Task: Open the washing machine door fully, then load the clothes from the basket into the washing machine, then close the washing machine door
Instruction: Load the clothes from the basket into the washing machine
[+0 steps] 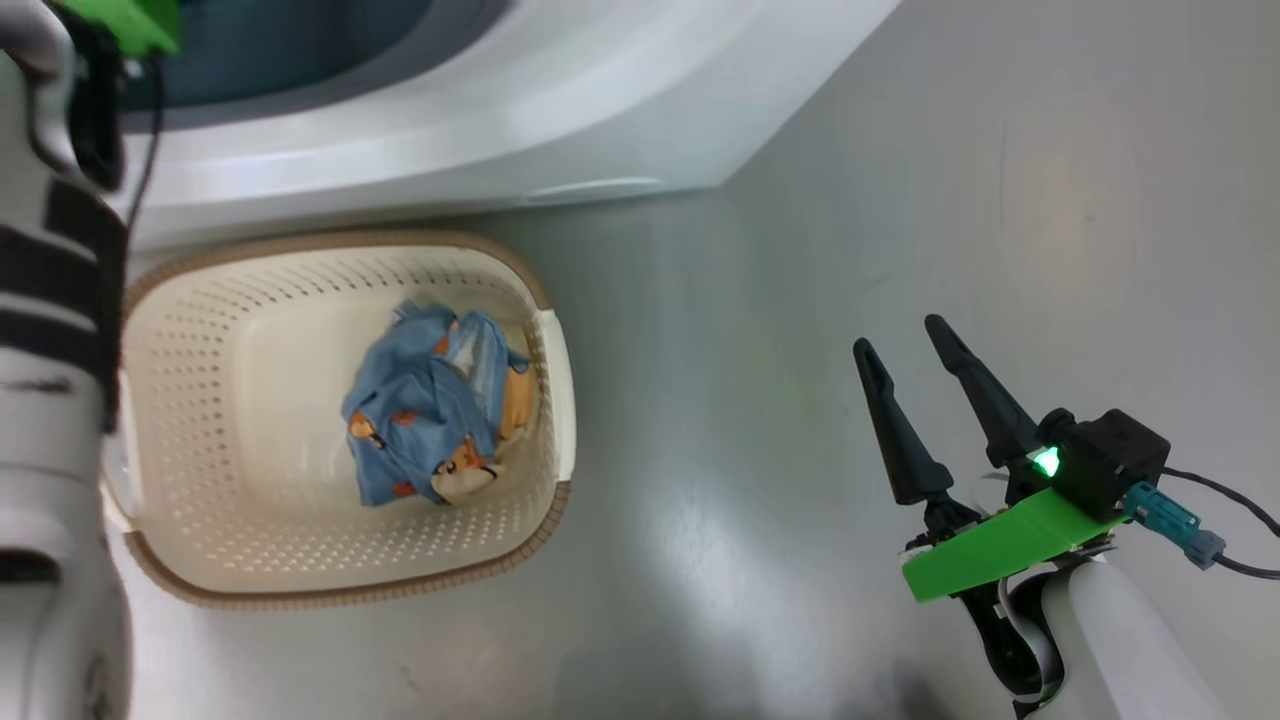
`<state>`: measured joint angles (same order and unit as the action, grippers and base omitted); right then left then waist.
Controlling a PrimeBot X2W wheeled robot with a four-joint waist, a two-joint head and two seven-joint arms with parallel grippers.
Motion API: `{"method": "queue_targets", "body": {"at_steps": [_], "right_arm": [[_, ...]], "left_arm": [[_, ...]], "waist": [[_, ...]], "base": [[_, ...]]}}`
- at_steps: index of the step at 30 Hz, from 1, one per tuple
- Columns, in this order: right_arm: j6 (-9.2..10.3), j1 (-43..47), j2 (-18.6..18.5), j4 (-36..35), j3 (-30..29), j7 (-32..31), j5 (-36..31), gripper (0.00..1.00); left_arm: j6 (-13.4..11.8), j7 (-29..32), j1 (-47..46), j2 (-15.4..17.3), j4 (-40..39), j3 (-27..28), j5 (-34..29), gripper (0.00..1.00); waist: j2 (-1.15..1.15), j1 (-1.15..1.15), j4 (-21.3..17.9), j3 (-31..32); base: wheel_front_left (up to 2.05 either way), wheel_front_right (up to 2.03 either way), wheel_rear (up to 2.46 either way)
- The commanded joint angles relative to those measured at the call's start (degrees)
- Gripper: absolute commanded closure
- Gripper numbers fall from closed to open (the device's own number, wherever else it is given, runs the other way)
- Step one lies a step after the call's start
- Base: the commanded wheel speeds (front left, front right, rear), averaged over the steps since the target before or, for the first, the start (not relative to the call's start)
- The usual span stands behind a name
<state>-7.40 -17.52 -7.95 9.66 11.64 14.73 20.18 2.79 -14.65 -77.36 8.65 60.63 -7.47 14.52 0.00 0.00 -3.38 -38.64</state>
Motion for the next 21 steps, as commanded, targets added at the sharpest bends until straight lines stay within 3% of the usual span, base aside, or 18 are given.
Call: {"method": "queue_targets", "body": {"at_steps": [1, 21], "right_arm": [[-0.09, 2.53, -0.07, -0.85, 1.06, 0.27, -0.12, 0.0], [-0.09, 8.15, 0.67, 1.31, 1.73, 0.27, 0.13, 0.0]], "left_arm": [[-0.17, -0.33, 1.15, 2.51, -1.86, 0.54, 0.06, 0.0], [-1.45, -0.34, 29.25, 0.45, -28.73, 4.13, 0.7, 0.0]], "waist": [[0.0, 0.0, 0.83, 2.09], [0.0, 0.0, 2.32, 17.88]], "base": [[0.0, 0.0, 0.0], [0.0, 0.0, 0.0]]}}
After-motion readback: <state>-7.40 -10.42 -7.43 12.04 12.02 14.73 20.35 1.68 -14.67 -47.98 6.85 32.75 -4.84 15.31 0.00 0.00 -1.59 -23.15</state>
